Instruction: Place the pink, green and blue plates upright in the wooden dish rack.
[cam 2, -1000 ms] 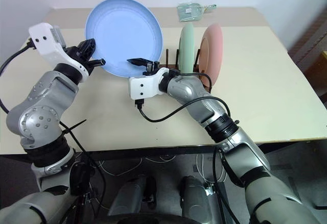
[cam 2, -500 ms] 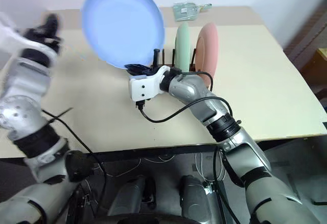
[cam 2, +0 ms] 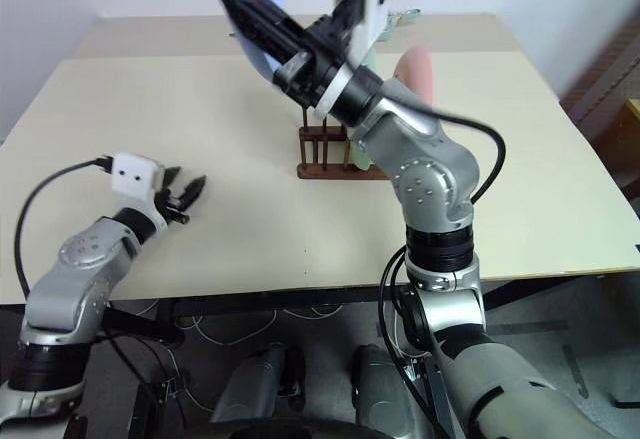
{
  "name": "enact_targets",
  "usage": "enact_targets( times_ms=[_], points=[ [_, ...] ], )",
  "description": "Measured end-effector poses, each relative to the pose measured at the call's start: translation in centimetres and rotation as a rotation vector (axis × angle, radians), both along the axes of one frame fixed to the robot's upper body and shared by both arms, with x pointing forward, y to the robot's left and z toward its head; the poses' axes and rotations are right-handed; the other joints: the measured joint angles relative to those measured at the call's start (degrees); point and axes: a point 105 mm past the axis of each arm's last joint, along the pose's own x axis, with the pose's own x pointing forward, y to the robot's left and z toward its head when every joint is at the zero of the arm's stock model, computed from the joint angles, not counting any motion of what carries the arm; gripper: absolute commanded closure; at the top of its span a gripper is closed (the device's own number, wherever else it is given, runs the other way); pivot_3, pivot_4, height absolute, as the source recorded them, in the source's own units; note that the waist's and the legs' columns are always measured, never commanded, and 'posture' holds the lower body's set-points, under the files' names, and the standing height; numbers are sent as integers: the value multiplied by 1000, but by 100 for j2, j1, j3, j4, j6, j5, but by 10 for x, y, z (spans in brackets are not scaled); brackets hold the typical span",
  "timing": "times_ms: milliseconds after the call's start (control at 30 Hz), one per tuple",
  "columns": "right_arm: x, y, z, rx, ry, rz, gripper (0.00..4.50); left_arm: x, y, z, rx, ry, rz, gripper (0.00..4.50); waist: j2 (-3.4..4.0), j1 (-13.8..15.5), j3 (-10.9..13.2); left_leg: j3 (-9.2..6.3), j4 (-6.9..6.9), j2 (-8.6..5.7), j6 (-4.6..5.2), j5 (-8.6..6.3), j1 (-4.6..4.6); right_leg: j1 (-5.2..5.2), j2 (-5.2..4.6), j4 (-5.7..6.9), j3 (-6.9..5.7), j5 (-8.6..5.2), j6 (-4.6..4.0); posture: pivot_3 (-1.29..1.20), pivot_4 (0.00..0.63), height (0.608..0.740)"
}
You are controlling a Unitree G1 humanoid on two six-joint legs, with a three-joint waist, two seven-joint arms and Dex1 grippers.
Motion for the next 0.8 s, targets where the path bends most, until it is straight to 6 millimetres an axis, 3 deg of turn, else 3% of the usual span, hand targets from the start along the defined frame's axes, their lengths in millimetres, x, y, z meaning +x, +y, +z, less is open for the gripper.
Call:
enact_targets(
  times_ms=[200, 500, 733, 800],
  points=[
    [18, -10, -9, 67, 230, -23, 4500, -12, -20, -2, -56, 37, -145, 2100, 10, -11, 4, 18, -7, 3, 20, 12, -1, -10, 12, 4, 3, -1, -2, 0, 150, 740],
    [44, -17, -34, 88, 503, -56, 4500, -15, -31, -2, -106, 49, -182, 2100, 10, 17, 3, 21, -4, 3, 26, 10, -4, -8, 13, 3, 3, 0, -1, 0, 150, 740],
    [64, -26, -55, 77, 609, -126, 4500, -17, -37, 1, -119, 44, -188, 2100, 10, 9, 3, 21, -4, 3, 27, 11, -4, -8, 15, 3, 4, -1, 0, 0, 150, 740],
    [66, -25, -57, 56, 605, -134, 3858, -18, -39, 2, -120, 43, -192, 1991, 10, 8, 3, 21, -4, 3, 27, 11, -4, -8, 14, 3, 4, -1, 0, 0, 150, 740]
  ],
)
